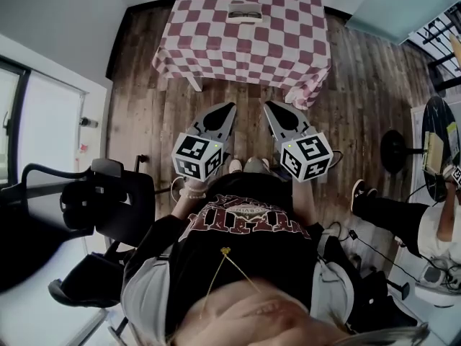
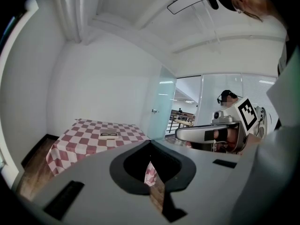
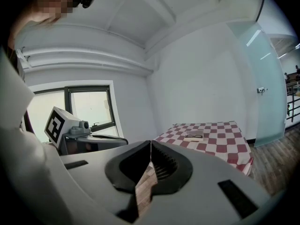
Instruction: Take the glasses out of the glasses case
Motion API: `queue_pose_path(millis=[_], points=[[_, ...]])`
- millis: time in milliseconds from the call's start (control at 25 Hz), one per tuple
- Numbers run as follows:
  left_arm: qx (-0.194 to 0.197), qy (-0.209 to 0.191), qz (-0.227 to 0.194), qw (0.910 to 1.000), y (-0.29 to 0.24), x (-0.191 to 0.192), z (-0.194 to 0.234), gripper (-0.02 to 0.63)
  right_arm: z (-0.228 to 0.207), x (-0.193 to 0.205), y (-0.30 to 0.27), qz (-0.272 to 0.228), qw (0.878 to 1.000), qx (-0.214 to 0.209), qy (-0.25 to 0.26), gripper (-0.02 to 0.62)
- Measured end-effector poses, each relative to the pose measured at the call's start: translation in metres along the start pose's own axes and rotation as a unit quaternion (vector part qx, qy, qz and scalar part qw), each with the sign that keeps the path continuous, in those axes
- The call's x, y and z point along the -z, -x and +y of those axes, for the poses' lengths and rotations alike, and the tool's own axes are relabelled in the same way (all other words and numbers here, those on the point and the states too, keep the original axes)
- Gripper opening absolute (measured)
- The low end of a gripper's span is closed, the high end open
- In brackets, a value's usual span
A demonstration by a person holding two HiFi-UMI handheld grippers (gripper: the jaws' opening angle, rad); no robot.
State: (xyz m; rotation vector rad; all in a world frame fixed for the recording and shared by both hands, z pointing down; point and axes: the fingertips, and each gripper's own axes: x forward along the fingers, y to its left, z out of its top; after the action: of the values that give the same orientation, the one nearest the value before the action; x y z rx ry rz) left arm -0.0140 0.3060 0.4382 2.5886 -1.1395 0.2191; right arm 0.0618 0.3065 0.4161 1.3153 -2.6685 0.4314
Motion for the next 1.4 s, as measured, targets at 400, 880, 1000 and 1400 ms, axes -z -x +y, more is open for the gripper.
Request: queue_pose_path(millis=[400,880,1000,1400], points=[[-0.005,0.009,0.016,0.9998,-0.053,-0.014,0.011,-0.002,-0.040,-0.024,-0.033,0.002,0.999,-0.040,0.014,0.020],[-0.034,0.020,0.015,0.9991,-0.122,-0.040,0.023,-0.002,-0.115,-0.043,-0.054,0.025,0.997,-0.068,0.019,0.020],[-0.045,0.021,0.014,0.9987,-0.133,-0.042,0.027,-0.002,-0.124,-0.045,-0.058,0.024,0.996,-0.079,0.023,0.020],[-0.053,0.027,0.028,0.9979,-0.148,-0.034,0.024,-0.002,-0.147,-0.042,-0.063,0.034,0.995,-0.096,0.022,0.020]])
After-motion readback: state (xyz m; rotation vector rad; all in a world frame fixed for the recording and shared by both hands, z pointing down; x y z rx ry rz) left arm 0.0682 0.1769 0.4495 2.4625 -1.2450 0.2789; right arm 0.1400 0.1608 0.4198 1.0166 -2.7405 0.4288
